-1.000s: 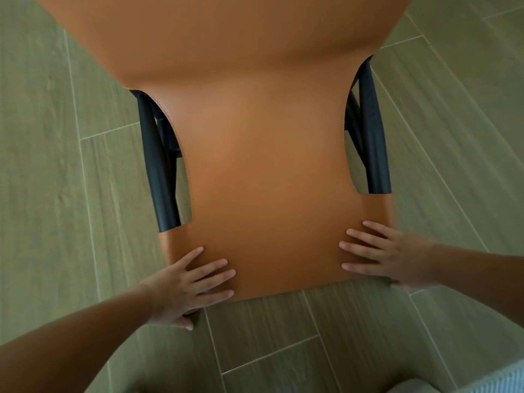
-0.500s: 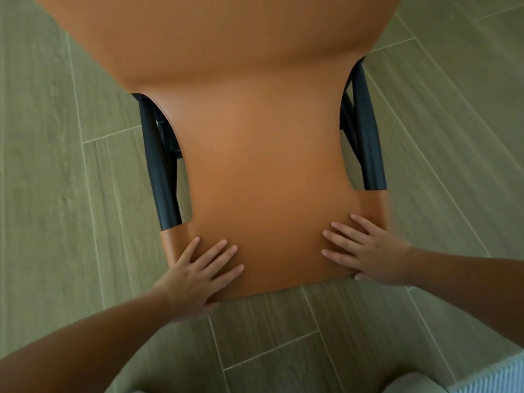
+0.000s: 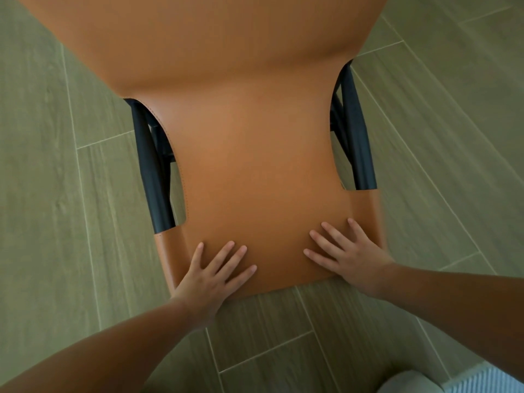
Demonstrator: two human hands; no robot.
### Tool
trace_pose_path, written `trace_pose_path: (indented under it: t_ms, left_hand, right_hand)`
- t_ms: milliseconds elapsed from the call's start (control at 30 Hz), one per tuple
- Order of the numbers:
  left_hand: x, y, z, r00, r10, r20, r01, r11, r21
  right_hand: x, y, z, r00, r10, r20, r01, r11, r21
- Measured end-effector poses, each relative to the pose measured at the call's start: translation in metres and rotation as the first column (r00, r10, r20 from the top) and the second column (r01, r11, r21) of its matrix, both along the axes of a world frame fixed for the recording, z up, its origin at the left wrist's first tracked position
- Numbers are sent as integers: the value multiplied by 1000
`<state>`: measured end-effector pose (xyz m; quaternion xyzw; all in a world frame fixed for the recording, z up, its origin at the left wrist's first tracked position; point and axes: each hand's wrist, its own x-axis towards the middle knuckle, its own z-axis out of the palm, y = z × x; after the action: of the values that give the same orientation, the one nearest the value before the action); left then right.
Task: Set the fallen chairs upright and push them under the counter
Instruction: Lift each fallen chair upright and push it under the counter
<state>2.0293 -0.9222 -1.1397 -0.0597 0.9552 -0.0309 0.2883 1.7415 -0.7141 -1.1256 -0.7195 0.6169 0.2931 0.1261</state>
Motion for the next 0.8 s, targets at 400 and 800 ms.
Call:
trace_pose_path:
  t_ms: [400, 800]
  left_hand:
    - [-3, 1, 2, 998, 28, 55, -27, 999, -19]
    - [5, -15, 72, 998, -47, 47, 48, 999, -17]
  right_hand:
    - [3, -1, -3, 999, 22, -30, -22, 1000, -3]
    - [24, -14, 60, 999, -37, -8, 37, 999, 6]
